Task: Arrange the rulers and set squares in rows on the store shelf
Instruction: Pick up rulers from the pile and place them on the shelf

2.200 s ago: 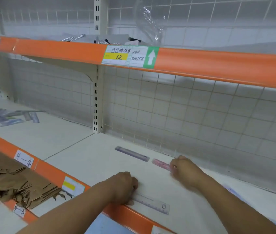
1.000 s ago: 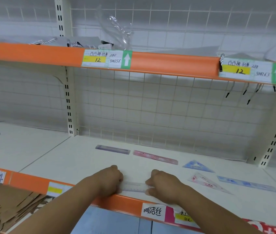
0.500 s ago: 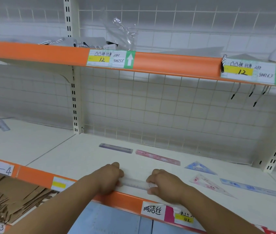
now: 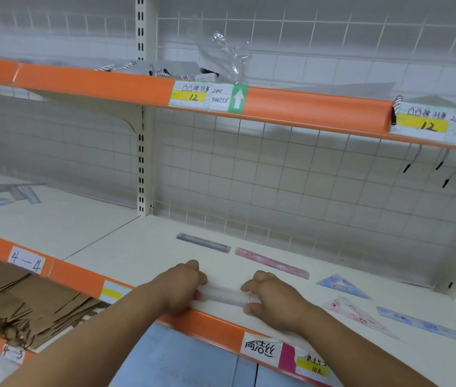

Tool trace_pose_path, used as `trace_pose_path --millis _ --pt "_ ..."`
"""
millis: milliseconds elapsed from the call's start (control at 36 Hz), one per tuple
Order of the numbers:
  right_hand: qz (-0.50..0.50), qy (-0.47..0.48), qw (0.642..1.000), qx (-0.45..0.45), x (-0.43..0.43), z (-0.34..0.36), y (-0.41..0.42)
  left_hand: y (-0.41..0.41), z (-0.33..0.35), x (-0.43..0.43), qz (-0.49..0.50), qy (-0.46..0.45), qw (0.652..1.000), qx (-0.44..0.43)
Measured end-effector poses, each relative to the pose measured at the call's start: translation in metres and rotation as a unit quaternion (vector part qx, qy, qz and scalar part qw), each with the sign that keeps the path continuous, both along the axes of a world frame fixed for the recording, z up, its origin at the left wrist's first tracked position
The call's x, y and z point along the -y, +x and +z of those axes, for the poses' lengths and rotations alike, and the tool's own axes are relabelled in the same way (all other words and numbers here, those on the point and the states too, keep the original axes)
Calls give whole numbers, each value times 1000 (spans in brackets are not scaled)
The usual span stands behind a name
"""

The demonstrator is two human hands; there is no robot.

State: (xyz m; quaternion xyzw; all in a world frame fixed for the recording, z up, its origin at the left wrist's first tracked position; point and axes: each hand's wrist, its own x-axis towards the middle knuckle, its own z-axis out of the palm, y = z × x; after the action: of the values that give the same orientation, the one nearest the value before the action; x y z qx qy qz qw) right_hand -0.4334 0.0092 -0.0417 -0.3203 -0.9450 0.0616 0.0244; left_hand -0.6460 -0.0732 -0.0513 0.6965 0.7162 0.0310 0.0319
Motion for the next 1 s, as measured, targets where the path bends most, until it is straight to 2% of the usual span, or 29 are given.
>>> trace_pose_path --millis 194,472,722,1000 --pt "-28 7 1000 1 2 5 -27 -30 2 -5 -8 8 1000 21" --pt "-105 11 994 -14 0 6 -80 -89 18 -11 -37 -4 999 3" --pt "-176 26 984 7 -29 2 -104 -131 11 -2 -21 -100 995 -11" --pt "-168 58 984 26 -74 5 -137 -146 11 -6 -2 -115 993 -4"
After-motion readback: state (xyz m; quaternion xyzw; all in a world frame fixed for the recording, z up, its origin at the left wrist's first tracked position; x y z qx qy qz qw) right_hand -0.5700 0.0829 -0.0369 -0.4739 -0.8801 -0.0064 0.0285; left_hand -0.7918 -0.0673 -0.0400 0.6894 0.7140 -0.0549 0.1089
